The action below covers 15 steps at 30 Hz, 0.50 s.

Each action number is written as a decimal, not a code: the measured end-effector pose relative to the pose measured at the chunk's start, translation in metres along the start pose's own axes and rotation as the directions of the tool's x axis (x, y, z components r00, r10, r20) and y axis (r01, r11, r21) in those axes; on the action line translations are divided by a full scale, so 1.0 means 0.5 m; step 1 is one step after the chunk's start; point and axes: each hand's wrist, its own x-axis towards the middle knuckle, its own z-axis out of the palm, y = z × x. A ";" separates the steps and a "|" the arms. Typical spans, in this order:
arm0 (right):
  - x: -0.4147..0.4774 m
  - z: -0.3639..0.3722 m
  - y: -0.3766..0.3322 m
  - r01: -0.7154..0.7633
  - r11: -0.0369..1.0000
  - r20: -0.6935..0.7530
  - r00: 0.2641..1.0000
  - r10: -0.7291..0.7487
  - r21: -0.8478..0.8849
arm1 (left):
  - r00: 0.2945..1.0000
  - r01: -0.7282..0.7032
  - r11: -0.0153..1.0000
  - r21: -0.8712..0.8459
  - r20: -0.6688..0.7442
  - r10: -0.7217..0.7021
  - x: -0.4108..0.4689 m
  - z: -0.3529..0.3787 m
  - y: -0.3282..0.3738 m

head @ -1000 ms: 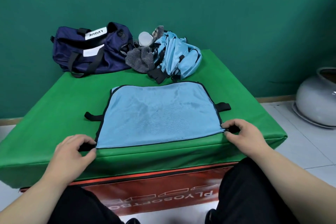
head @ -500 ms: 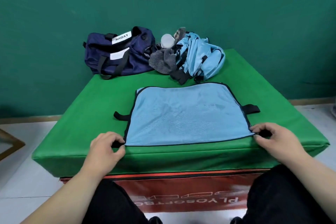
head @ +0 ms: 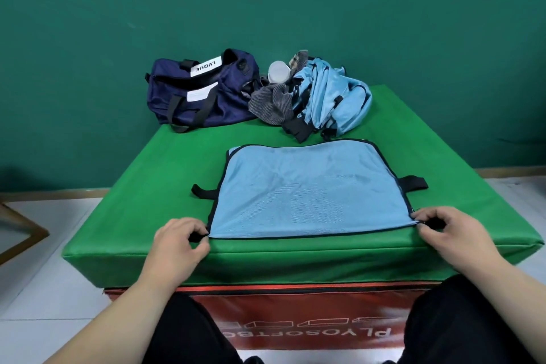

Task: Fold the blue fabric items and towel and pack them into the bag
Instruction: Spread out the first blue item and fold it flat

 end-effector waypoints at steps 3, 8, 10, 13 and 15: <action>-0.003 -0.004 -0.011 -0.023 1.000 -0.001 1.000 0.023 -0.004 | 1.000 0.002 1.000 -0.001 0.003 -0.002 -0.001 -0.001 0.003; -0.016 -0.012 -0.025 -0.051 0.999 -0.010 0.999 0.051 0.016 | 1.000 0.009 1.000 0.002 0.018 -0.009 -0.017 -0.012 0.007; -0.026 -0.017 -0.027 -0.076 0.997 -0.015 0.997 0.076 0.007 | 0.999 0.001 1.000 0.017 0.032 -0.001 -0.028 -0.020 0.010; -0.049 -0.033 -0.033 -0.096 0.995 -0.027 0.995 0.095 -0.004 | 1.000 0.011 1.000 0.024 0.017 -0.012 -0.047 -0.037 0.022; -0.067 -0.045 -0.038 -0.110 0.994 -0.033 0.993 0.110 0.005 | 1.000 0.013 0.999 0.030 -0.002 -0.013 -0.062 -0.049 0.027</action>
